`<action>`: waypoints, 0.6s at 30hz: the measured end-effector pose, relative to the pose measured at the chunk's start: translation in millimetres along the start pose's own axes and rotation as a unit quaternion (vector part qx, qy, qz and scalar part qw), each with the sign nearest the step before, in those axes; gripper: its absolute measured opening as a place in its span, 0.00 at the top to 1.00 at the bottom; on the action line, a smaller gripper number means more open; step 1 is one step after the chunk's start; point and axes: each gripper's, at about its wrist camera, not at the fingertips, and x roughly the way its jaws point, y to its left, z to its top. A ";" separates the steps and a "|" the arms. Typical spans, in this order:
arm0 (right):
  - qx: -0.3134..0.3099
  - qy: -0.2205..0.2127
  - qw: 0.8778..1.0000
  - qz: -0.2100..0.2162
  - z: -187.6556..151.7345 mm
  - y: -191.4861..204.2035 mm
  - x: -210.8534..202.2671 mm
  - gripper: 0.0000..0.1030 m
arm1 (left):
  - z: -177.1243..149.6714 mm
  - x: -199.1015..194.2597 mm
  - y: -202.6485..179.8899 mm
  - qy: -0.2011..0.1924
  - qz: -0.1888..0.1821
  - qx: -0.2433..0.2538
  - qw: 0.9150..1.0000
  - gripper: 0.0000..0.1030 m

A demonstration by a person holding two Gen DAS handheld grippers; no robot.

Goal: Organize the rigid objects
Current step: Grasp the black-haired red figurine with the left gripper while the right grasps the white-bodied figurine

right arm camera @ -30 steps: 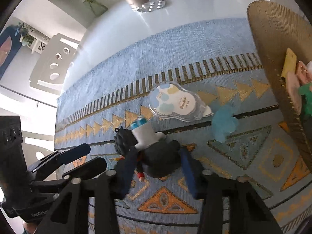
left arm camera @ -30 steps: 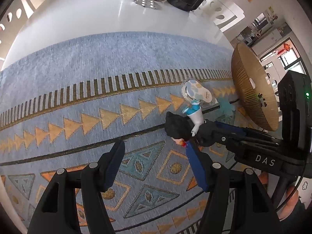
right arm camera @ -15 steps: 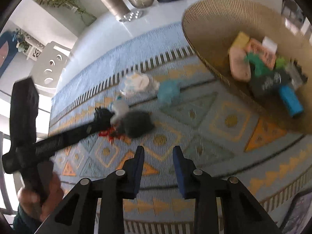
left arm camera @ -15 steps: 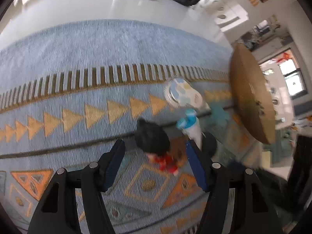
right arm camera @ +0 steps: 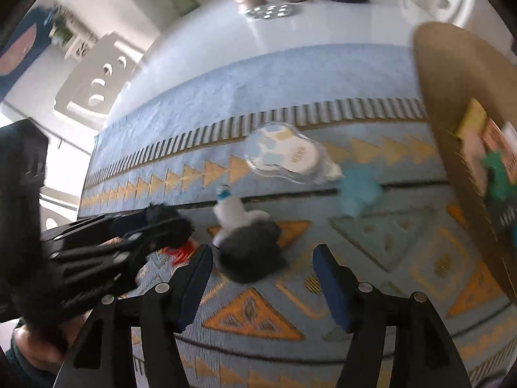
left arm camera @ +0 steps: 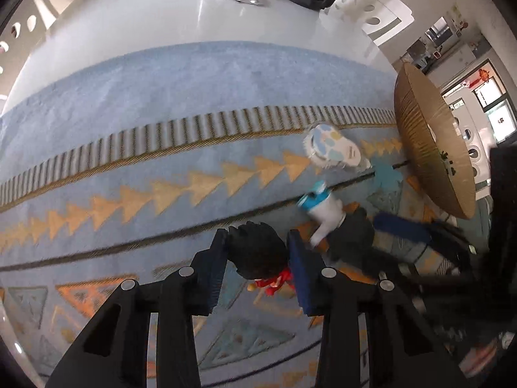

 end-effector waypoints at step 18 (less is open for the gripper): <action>0.084 0.022 0.995 -0.050 -77.8 -21.7 -29.1 0.60 | -52.8 -3.4 -26.7 0.043 -0.062 0.110 0.991 0.66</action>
